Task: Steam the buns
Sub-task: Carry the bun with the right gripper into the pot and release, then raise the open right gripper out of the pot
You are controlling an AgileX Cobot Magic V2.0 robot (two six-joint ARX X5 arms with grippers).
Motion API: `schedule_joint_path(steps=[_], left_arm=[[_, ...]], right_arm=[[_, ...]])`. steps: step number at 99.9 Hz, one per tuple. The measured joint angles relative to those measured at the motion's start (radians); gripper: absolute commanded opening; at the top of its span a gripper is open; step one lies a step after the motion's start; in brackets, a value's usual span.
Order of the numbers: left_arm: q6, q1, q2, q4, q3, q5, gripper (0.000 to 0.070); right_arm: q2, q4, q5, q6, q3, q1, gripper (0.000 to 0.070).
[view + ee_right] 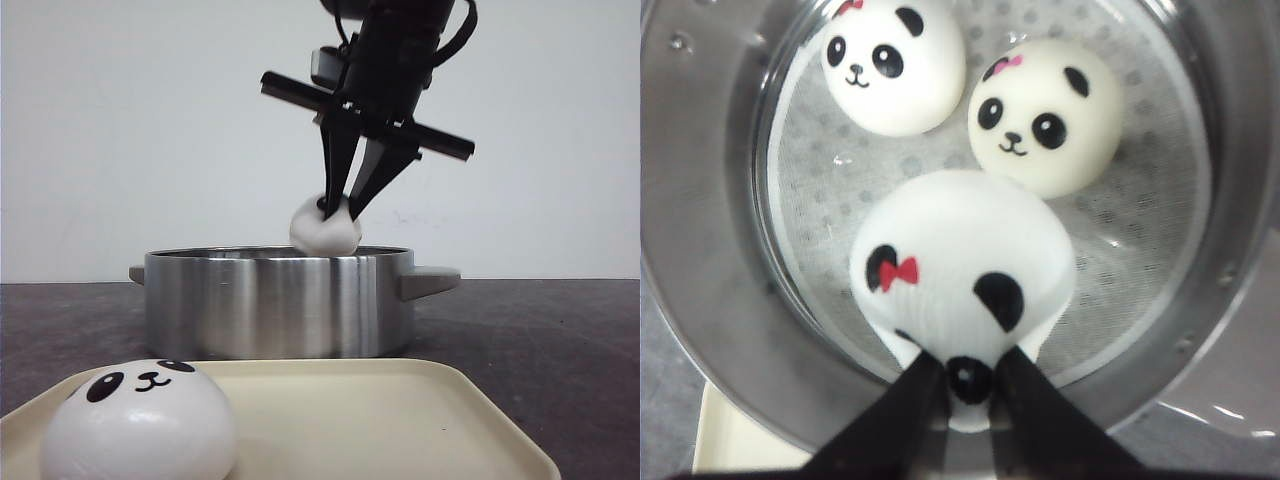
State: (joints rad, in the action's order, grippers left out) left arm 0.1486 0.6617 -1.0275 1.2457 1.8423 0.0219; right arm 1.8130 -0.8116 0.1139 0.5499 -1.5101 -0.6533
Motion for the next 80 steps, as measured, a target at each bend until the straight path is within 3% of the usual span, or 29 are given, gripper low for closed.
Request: schedule_joint_path(steps=[40,45,52,56,80], left_arm=[[0.0,0.0,-0.006,0.006,0.0,0.0,0.0516],[0.0,0.0,-0.006,0.008,0.0,0.0,0.0516],[0.0,0.0,-0.006,0.012,0.0,0.0,0.0516],[0.0,0.0,-0.006,0.018,0.0,0.0,0.0516],[0.0,0.0,-0.006,0.024,0.0,0.0,0.0516]], right_arm=[[0.084,-0.022,0.019,0.0,0.0,0.013,0.0002],[0.088,-0.022,0.021,0.0,0.0,0.013,0.006],[0.094,-0.022,0.021,0.0,0.0,0.013,0.027],[0.095,-0.019,0.021,0.0,0.0,0.013,0.0331],[0.095,-0.002,0.022,0.005,-0.004,0.013,0.0344]])
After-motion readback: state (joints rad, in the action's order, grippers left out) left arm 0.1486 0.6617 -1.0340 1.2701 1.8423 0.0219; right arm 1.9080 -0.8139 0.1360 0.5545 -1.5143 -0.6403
